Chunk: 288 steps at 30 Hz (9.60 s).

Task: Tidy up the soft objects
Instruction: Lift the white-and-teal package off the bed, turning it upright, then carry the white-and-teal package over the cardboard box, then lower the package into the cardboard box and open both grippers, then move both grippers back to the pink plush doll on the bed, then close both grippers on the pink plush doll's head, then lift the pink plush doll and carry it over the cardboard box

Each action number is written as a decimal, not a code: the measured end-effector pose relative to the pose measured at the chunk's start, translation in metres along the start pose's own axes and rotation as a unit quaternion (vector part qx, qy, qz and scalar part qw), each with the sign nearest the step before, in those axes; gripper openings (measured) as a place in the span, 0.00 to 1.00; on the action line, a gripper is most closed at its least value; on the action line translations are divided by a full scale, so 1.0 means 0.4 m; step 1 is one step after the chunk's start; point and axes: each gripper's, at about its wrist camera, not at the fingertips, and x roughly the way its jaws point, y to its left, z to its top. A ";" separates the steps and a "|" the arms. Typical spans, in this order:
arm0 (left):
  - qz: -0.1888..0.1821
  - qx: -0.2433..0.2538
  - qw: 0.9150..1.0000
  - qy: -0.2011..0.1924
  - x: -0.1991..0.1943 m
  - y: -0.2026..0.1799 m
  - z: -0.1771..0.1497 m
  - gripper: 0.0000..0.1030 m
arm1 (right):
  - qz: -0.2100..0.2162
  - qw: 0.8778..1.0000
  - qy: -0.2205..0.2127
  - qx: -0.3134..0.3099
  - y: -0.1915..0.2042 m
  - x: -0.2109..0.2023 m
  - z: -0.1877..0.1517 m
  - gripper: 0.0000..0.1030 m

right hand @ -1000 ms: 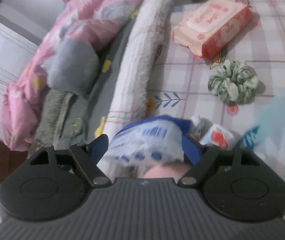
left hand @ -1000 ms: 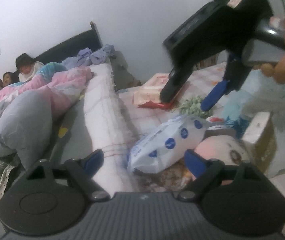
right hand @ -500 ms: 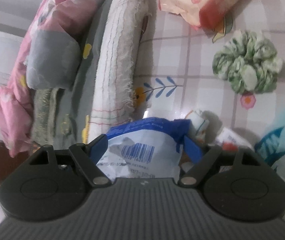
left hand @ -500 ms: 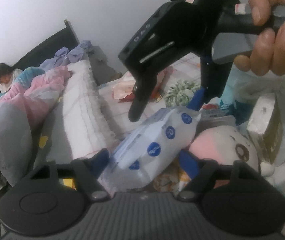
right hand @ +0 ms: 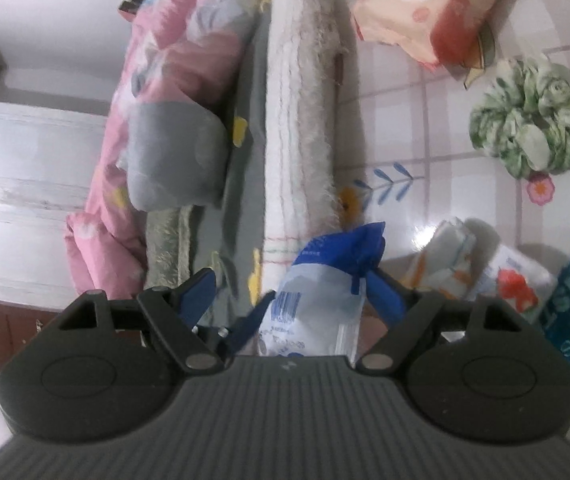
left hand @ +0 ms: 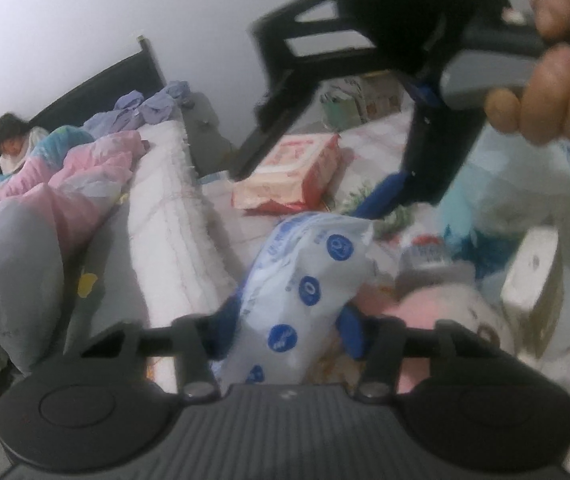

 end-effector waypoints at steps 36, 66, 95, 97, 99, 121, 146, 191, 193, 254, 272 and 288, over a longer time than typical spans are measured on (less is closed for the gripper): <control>-0.058 -0.213 0.972 0.074 0.008 0.170 0.003 0.58 | 0.015 0.999 0.011 0.032 -0.041 0.115 0.001 0.79; 0.032 -0.286 0.956 0.063 -0.103 0.295 -0.104 0.34 | 0.023 0.999 0.031 0.021 0.060 0.218 -0.063 0.78; -0.020 -0.279 0.960 0.021 -0.255 0.187 0.008 0.28 | 0.060 0.998 0.006 -0.010 0.058 0.064 -0.153 0.44; -0.030 -0.267 0.963 0.007 -0.286 0.153 0.039 0.28 | 0.074 0.997 -0.009 -0.018 0.057 0.004 -0.167 0.44; -0.048 -0.254 0.966 -0.008 -0.315 0.109 0.073 0.29 | 0.087 0.996 -0.027 -0.019 0.045 -0.066 -0.185 0.44; -0.315 -0.102 0.944 0.001 -0.146 -0.554 0.383 0.29 | 0.004 0.958 -0.273 0.086 -0.421 -0.892 -0.452 0.45; -0.277 -0.134 0.951 -0.004 -0.184 -0.438 0.324 0.74 | -0.186 0.947 -0.245 0.091 -0.663 -0.858 -0.388 0.53; -0.127 -0.210 0.969 0.000 -0.283 -0.186 -0.115 0.96 | -0.166 0.939 -0.290 -0.084 -0.253 -0.759 -0.517 0.66; -0.116 -0.212 0.970 -0.001 -0.280 -0.185 -0.119 0.96 | -0.135 0.949 -0.269 -0.099 -0.219 -0.707 -0.528 0.66; -0.091 -0.219 0.968 -0.088 -0.424 -0.098 0.003 0.59 | -0.026 0.946 -0.119 -0.299 0.279 -0.286 -0.357 0.15; -0.301 -0.119 0.942 -0.087 -0.314 -0.533 0.240 0.59 | -0.123 0.933 -0.281 -0.189 -0.037 -0.876 -0.493 0.15; -0.327 -0.093 0.940 -0.014 -0.174 -0.670 0.242 0.62 | -0.254 0.922 -0.285 -0.062 -0.469 -1.006 -0.513 0.15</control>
